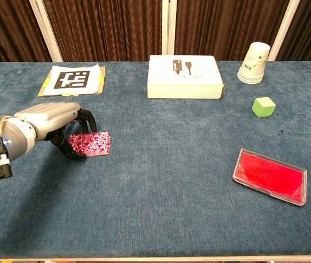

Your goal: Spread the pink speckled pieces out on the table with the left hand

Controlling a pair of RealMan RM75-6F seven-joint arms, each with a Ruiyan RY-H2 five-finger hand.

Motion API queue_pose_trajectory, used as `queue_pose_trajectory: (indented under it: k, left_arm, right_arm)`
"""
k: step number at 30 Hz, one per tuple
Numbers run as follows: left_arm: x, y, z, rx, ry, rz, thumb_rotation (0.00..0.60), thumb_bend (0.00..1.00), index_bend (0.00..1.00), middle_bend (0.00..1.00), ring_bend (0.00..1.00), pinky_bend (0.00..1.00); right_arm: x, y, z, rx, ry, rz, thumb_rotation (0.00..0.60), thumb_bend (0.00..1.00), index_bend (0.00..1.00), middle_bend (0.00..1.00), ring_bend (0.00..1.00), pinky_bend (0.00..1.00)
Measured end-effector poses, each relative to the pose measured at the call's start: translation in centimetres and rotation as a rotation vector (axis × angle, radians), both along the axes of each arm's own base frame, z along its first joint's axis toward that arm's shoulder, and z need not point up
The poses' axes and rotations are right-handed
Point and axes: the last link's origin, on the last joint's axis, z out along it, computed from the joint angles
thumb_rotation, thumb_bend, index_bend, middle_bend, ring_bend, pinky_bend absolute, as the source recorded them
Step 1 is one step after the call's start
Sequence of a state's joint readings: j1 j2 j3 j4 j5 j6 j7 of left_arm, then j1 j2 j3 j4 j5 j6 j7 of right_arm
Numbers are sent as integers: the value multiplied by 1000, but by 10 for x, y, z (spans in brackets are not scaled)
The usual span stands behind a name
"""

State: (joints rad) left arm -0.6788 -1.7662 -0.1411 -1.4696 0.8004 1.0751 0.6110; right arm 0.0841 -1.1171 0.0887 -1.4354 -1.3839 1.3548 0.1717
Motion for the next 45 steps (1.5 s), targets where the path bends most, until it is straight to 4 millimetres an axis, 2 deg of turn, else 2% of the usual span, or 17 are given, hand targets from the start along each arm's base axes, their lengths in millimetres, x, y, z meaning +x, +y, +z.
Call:
queue_pose_trajectory:
  k: [35,45]
  left_arm:
    - [-1,3,7,15,-110,27,600,255,354,430,157,97]
    - [8,20,8,51,-110,-6,600,255,354,430,157,97]
  right_arm:
    - [-1,-1,-2,7,4,-10,600,145,0,0,0,0]
    - [0,-1,1,-1,2,-6,600,146,0,0,0,0]
